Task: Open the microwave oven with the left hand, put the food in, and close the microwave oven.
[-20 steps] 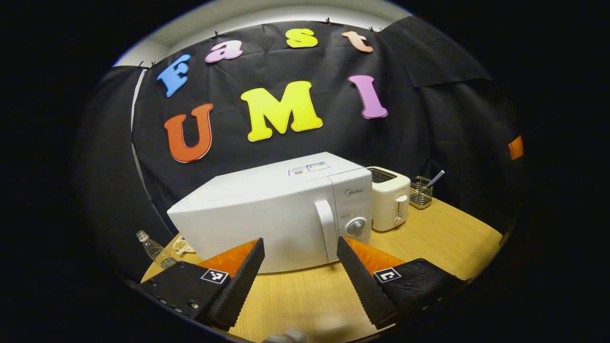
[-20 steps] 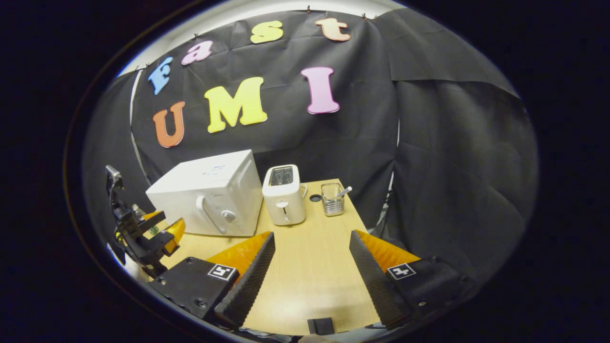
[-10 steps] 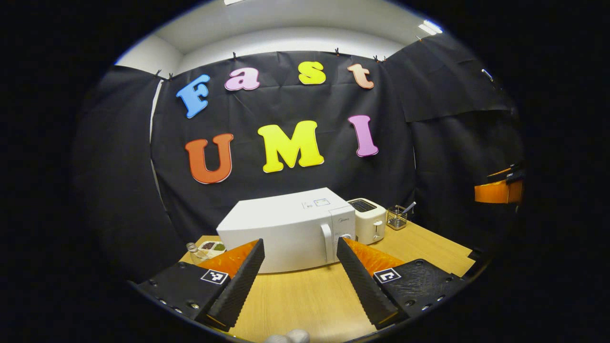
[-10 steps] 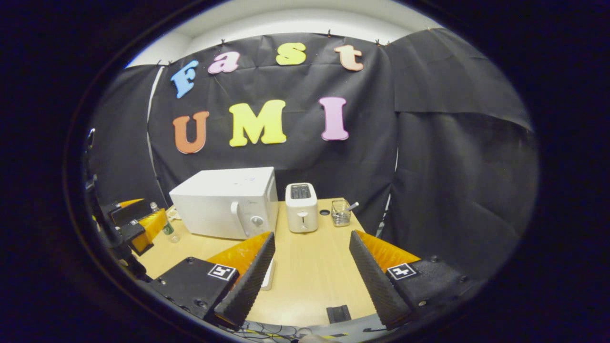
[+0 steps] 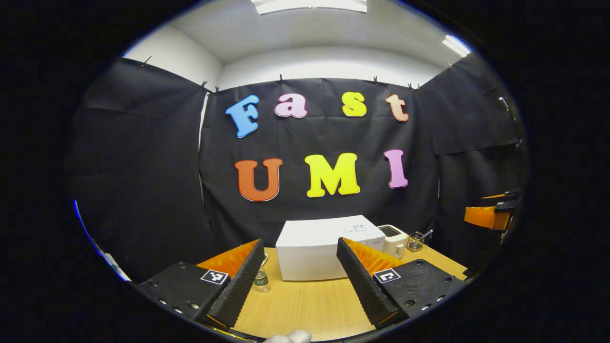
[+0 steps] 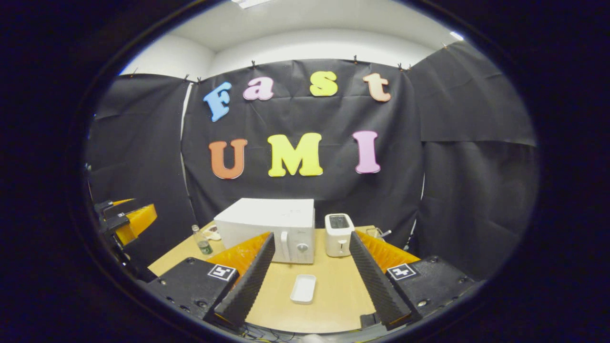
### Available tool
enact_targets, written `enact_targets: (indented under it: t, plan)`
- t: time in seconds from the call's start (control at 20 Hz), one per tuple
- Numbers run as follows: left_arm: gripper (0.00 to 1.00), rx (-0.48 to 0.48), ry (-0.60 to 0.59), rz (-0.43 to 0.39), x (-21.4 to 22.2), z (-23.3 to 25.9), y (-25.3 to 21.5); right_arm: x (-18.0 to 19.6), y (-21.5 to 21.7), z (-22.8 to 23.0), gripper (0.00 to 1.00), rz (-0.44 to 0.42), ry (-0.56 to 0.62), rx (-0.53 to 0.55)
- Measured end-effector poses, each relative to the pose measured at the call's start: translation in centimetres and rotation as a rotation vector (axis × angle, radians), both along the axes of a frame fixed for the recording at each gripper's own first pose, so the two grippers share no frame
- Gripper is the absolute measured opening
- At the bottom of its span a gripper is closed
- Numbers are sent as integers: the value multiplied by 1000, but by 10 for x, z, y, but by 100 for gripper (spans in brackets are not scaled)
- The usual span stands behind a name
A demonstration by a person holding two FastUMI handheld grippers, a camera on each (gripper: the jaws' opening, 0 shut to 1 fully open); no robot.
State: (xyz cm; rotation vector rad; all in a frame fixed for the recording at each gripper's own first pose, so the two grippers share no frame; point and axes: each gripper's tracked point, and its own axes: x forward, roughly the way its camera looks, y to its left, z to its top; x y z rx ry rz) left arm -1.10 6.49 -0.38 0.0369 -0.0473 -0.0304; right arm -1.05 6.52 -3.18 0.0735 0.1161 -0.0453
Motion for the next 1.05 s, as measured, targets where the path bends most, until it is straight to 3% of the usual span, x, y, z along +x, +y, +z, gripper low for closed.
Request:
enact_targets:
  t: [0.05, 0.1, 0.15, 0.2, 0.25, 0.3, 0.45, 0.5, 0.55, 0.6, 0.65, 0.7, 0.85, 0.9, 0.95, 1.0, 1.05]
  plan:
    - [95, -13, -6, 5, -2, 5, 2, -1, 3, 8, 100, 7, -14, -2]
    - [95, -20, -18, 7, -4, 13, 5, 1, 2, 16, 91, 6, -31, -6]
    - [95, -16, -19, 13, -6, 18, 7, 0, 3, 20, 100, 8, -38, -9]
    - [95, -14, -25, 18, -6, 20, 9, 1, 5, 24, 91, 12, -44, -8]
    - [95, -10, -28, 11, -7, 24, 7, 1, 6, 27, 91, 15, -48, -9]
    - [94, -9, -36, 7, -7, 27, 3, 2, 7, 30, 100, 15, -53, -8]
    - [94, -19, -46, -2, -8, 38, 1, 2, 6, 44, 100, 6, -83, -2]
    - [94, -27, -53, -7, -11, 40, 0, 1, 6, 48, 91, 4, -92, 2]
    - [94, -28, -57, -14, -10, 44, -1, 1, 6, 51, 91, 1, -102, 7]
    - [94, -28, -60, -12, -10, 46, 0, 1, 7, 52, 100, -2, -101, 12]
    - [94, -25, -64, -12, -9, 47, 2, 0, 7, 54, 100, -4, -104, 18]
    - [94, -22, -66, -9, -9, 49, 3, -1, 7, 56, 91, -7, -108, 21]
    - [94, -27, -68, -8, -9, 53, 5, -2, 7, 65, 90, -11, -127, 4]
    - [94, -23, -68, -7, -8, 54, 5, -2, 7, 67, 100, -15, -129, -3]
    - [94, -19, -65, -5, -7, 55, 6, -2, 9, 69, 90, -14, -131, -3]
    - [87, -19, -68, -8, -6, 56, 5, -3, 11, 70, 91, -10, -135, 0]
    - [87, -20, -70, -12, -6, 56, 5, -3, 13, 72, 91, -7, -140, 6]
